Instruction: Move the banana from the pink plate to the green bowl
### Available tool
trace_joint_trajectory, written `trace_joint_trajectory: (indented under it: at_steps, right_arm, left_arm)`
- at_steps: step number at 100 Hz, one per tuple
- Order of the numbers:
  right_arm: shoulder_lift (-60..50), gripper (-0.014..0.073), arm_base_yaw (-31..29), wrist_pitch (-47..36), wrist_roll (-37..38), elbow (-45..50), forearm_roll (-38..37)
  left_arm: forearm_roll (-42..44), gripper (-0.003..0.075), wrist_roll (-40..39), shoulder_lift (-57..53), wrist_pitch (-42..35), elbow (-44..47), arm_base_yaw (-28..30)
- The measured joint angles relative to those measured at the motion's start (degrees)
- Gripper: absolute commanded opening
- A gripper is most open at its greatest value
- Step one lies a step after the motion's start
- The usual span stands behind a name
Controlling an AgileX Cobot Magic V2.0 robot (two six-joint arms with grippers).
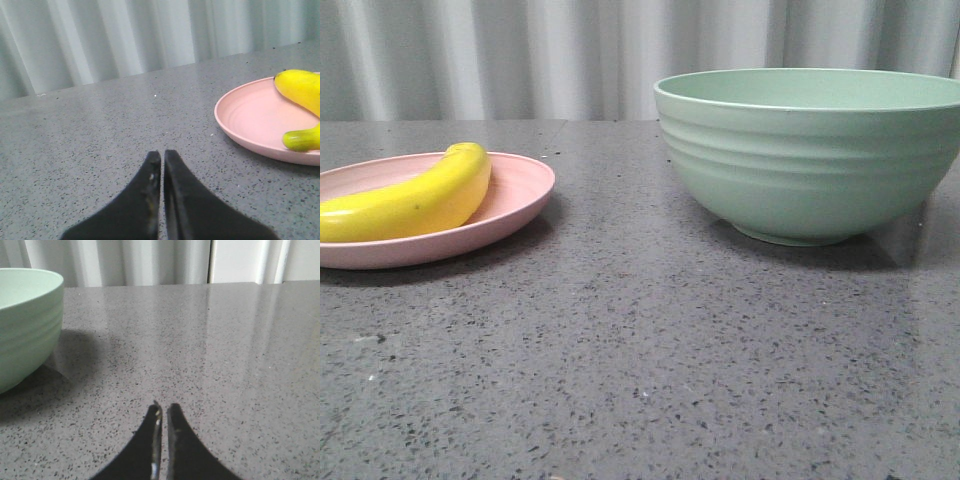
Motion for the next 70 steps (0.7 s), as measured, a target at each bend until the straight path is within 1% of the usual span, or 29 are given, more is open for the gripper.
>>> trace_joint_trajectory:
  at_steps: [42,70]
  right_arm:
    - [0.0,-0.0065,0.0,-7.2,0.1,0.0,0.0]
    - [0.0,-0.0065,0.0,-7.7,0.1,0.0,0.0]
  left_arm:
    - [0.0,-0.002,0.0,0.0,-0.1,0.0,0.0]
    - [0.0,-0.002,0.0,0.0,-0.1,0.0,0.0]
